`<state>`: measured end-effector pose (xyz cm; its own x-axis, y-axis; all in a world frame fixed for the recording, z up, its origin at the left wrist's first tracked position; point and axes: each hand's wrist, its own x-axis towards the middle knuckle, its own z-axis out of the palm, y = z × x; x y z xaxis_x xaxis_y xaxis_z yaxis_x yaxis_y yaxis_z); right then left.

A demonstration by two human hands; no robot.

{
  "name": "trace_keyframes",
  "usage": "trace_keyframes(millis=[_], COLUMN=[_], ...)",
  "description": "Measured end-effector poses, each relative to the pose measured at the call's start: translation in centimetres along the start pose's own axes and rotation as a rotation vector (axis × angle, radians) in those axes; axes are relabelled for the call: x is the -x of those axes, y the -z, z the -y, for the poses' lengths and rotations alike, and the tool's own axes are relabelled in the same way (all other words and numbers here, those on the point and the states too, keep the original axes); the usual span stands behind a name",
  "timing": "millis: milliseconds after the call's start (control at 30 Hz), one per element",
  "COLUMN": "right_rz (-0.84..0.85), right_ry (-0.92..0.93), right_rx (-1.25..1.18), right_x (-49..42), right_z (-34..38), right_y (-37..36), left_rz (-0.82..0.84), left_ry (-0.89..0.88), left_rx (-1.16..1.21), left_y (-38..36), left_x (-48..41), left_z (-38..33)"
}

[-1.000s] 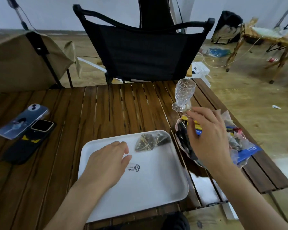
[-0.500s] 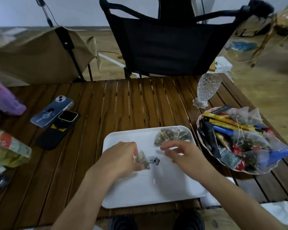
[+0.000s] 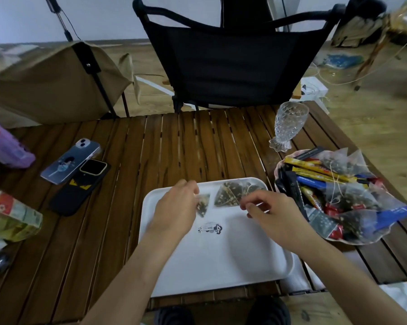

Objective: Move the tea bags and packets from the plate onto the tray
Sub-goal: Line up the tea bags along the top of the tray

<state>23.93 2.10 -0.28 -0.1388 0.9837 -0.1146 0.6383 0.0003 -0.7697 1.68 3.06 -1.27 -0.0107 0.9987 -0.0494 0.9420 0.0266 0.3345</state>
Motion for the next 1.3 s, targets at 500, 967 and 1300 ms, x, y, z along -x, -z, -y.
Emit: trace_keyframes(millis=[500,967,1300], right_rz=[0.071,0.116,0.054], right_ry=[0.031,0.083,0.059], right_rx=[0.331,0.416,0.424], right_x=[0.1,-0.1,0.2], right_z=[-1.4,-1.5,-1.1], right_y=[0.1,-0.2,1.1], left_rz=[0.125,0.139,0.337], left_ry=[-0.054,-0.067,-0.202], left_rx=[0.163,0.161,0.159], left_y=[-1.9,-1.2,-1.7], left_x=[0.2,0.9,2.0], left_z=[-1.2,-1.6,-2.7])
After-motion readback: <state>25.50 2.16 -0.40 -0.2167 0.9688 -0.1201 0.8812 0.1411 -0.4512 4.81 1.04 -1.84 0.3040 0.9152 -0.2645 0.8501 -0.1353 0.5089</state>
